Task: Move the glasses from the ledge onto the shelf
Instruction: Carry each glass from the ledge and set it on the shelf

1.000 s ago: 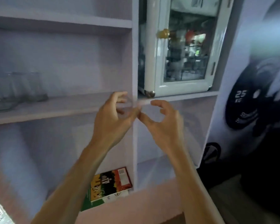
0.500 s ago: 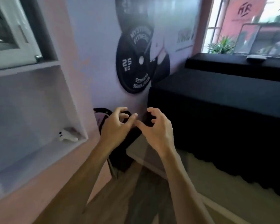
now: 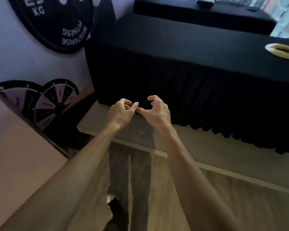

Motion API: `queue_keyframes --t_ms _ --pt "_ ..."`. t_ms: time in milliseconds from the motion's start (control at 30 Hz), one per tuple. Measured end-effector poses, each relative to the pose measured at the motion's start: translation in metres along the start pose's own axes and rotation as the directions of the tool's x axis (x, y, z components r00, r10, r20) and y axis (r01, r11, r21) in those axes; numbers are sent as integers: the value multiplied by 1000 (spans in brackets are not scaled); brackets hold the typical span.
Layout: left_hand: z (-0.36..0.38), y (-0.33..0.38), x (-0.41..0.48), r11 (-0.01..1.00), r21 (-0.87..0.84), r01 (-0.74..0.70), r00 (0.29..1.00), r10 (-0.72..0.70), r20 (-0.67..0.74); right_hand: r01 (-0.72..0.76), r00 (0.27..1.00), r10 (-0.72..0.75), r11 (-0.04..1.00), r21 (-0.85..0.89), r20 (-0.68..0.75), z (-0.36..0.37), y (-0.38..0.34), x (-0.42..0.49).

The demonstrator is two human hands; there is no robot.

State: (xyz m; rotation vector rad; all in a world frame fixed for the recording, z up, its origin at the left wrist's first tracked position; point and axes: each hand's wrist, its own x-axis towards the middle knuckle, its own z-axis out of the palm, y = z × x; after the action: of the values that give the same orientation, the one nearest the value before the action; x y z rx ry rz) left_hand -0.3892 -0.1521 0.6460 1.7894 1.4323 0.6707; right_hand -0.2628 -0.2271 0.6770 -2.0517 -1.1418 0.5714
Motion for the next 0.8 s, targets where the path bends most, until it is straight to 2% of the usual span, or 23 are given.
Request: queue_keyframes --t_ms 300,433,633,800 --pt "41 -32 105 995 84 48 992 -57 109 -159 983 167 982 -103 77 52 22 96" --pt "50 -45 148 989 130 65 985 -85 153 -180 978 191 976 -119 86 81 28 140" --pt "80 -75 196 978 139 158 960 -185 209 -258 950 281 953 -160 139 113 56 199" --pt "123 -123 233 943 153 296 906 -328 267 -273 927 304 948 -163 219 151 121 250"
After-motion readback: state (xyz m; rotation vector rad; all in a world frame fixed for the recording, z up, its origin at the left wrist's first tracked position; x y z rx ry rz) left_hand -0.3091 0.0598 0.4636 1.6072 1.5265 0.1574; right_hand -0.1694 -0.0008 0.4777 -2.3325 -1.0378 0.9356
